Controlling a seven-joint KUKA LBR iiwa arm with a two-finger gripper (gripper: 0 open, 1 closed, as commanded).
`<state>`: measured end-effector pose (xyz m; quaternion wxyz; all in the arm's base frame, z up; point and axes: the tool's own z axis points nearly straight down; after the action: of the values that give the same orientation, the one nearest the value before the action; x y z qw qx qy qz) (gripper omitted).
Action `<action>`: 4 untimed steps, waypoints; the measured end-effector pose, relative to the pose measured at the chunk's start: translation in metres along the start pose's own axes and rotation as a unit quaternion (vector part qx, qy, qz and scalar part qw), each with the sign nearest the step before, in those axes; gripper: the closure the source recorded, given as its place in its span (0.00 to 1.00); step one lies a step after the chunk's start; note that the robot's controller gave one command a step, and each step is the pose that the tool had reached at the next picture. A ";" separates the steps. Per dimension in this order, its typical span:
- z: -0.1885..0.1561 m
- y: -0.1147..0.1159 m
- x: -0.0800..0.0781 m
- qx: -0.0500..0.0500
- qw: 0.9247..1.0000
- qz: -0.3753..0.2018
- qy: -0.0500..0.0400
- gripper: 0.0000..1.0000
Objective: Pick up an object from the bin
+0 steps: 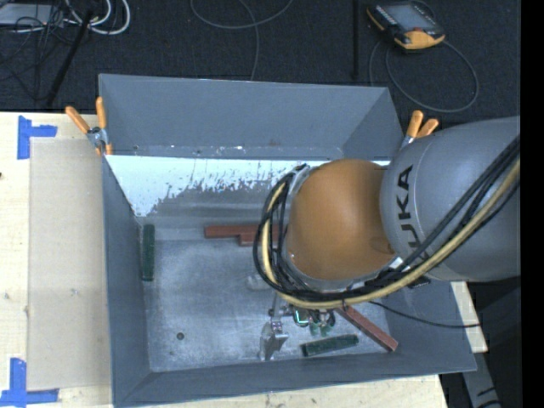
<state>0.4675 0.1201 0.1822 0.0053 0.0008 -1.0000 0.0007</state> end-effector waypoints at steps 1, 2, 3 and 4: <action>-0.003 -0.001 -0.002 -0.001 1.000 0.002 -0.004 0.00; 0.035 -0.031 -0.007 -0.001 0.999 -0.045 -0.006 0.00; 0.082 -0.053 -0.008 0.000 0.987 -0.160 -0.005 0.00; 0.087 -0.083 -0.008 0.000 0.988 -0.156 -0.007 0.00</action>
Offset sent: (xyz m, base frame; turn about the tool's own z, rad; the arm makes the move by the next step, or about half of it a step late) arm 0.0122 -0.0733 -0.0849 -0.1909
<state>0.4751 0.0365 0.0956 -0.0017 0.1565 -0.9877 -0.0006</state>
